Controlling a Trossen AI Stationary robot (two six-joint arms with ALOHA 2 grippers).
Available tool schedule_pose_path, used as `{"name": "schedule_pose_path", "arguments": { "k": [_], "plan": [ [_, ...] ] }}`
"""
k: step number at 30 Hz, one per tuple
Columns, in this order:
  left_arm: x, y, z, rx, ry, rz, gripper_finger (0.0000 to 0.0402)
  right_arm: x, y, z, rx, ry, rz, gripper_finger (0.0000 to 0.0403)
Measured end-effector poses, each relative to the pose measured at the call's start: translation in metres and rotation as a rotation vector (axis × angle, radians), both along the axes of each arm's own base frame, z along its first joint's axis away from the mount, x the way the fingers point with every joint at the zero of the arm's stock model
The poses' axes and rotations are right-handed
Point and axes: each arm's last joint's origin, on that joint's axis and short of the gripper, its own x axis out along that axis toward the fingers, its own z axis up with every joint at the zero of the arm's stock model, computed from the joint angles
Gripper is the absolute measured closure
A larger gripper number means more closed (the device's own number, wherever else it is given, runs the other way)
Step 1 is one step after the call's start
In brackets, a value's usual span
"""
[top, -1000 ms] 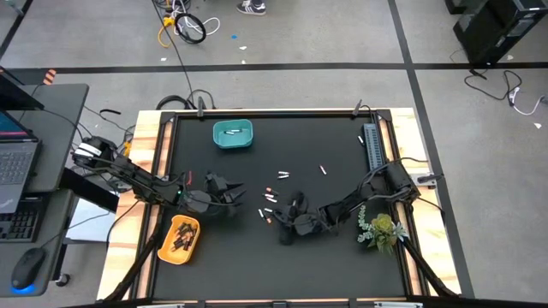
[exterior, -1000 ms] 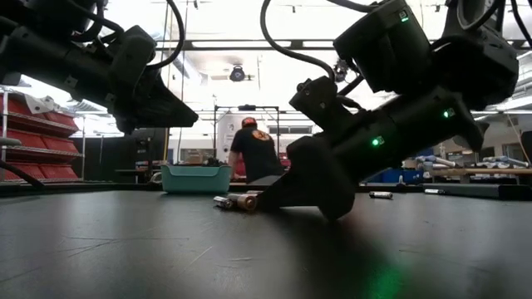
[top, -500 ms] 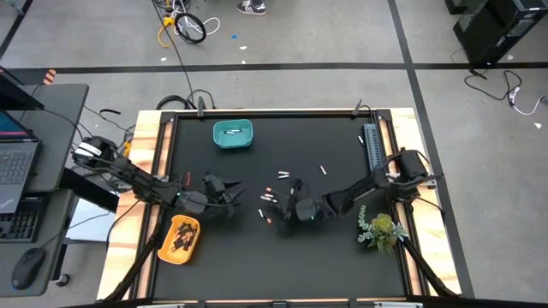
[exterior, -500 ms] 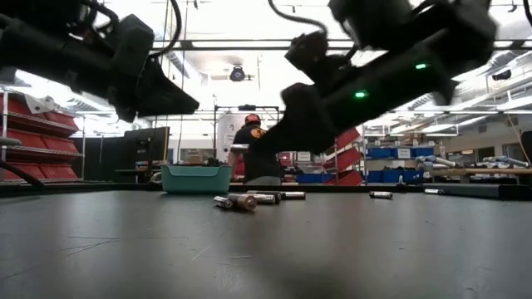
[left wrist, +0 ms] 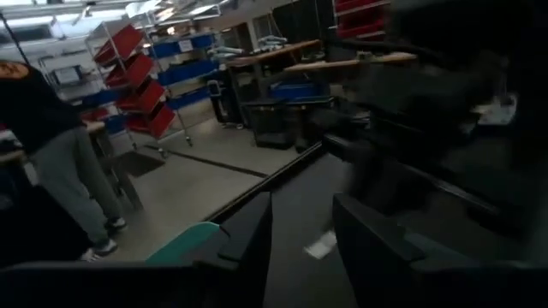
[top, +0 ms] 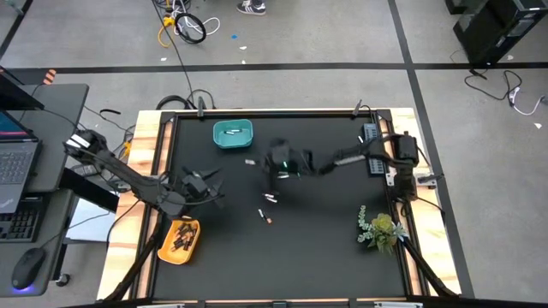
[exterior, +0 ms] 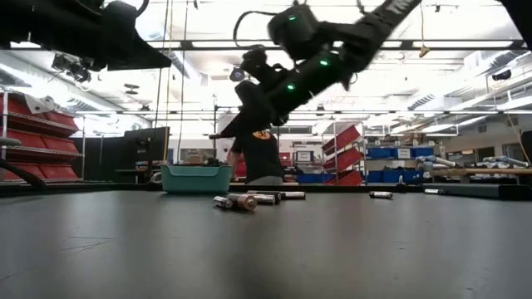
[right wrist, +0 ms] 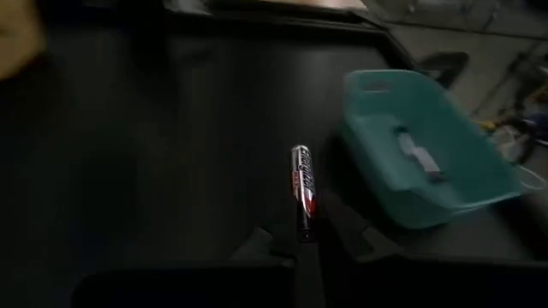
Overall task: Sort batteries
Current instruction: Put the silver battery into the green bin
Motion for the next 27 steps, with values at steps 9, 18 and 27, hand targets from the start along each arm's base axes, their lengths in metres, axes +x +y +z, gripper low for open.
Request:
{"name": "schedule_pose_path", "arguments": {
  "k": [9, 18, 27],
  "plan": [
    [-0.006, 0.003, -0.015, 0.022, 0.055, -0.048, 0.0262, 0.016, -0.097, 0.051, 0.049, 0.040, -0.060, 0.0387],
    [-0.008, 0.004, -0.019, 0.033, 0.072, -0.044, 0.0262, 0.061, -0.157, 0.046, 0.149, 0.208, -0.008, 0.0387],
    [-0.009, 0.005, -0.021, 0.048, 0.090, -0.014, 0.0262, 0.089, -0.169, 0.005, 0.217, 0.400, 0.013, 0.0387]
  ]
}}
